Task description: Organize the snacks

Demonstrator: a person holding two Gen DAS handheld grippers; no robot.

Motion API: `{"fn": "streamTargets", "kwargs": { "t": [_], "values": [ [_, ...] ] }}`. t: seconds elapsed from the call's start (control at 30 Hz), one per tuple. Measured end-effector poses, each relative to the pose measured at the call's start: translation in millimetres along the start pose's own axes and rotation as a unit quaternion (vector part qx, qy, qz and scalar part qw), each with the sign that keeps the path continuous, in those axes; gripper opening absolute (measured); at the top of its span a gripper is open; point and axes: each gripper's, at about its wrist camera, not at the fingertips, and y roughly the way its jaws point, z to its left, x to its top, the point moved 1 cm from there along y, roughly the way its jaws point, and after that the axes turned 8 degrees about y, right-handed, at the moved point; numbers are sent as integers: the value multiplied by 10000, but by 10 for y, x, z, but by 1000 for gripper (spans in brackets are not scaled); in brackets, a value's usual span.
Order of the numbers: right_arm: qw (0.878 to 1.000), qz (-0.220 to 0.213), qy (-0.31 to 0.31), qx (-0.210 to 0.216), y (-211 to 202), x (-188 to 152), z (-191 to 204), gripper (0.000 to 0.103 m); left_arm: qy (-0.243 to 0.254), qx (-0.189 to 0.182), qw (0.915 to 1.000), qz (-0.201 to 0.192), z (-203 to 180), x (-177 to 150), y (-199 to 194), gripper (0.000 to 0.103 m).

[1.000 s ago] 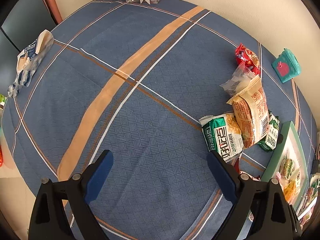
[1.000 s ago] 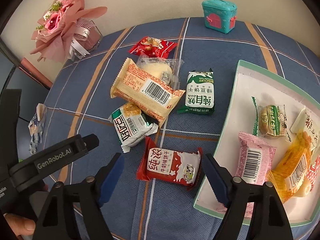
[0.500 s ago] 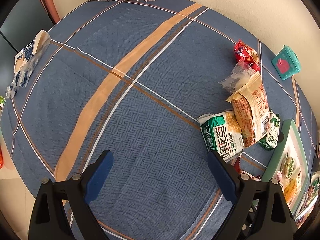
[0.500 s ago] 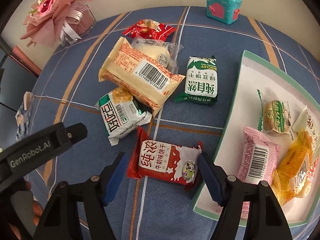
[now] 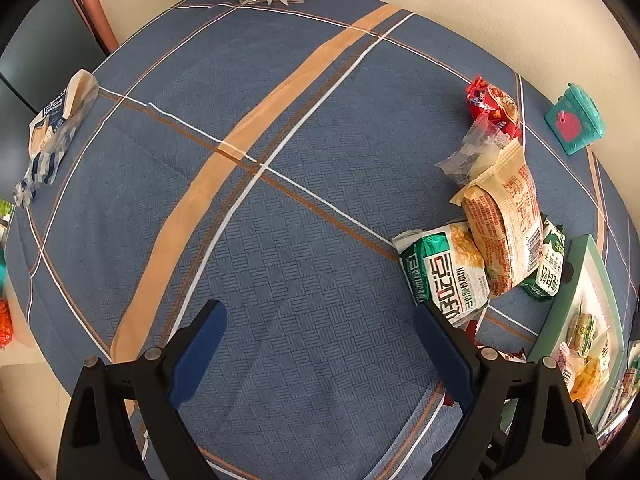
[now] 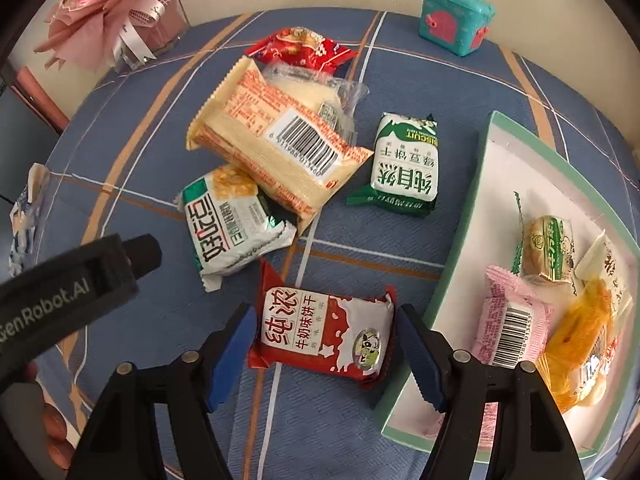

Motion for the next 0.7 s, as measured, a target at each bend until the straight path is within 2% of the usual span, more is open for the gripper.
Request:
{"fn": "streamTargets", "kwargs": {
  "t": [0.2,0.5,0.7],
  "values": [
    [9998,-47,152,87,0,59,-112,66,93,-192,9997,-83,-136,38,-36,95],
    [9996,-53,143,225,6,105,-203,66,293,-402,9987,-81,-499,127,116,95],
    [9996,-28,150,231,-52,110,-250,66,321,-474,9983,-139,-599,227,232,95]
  ]
}}
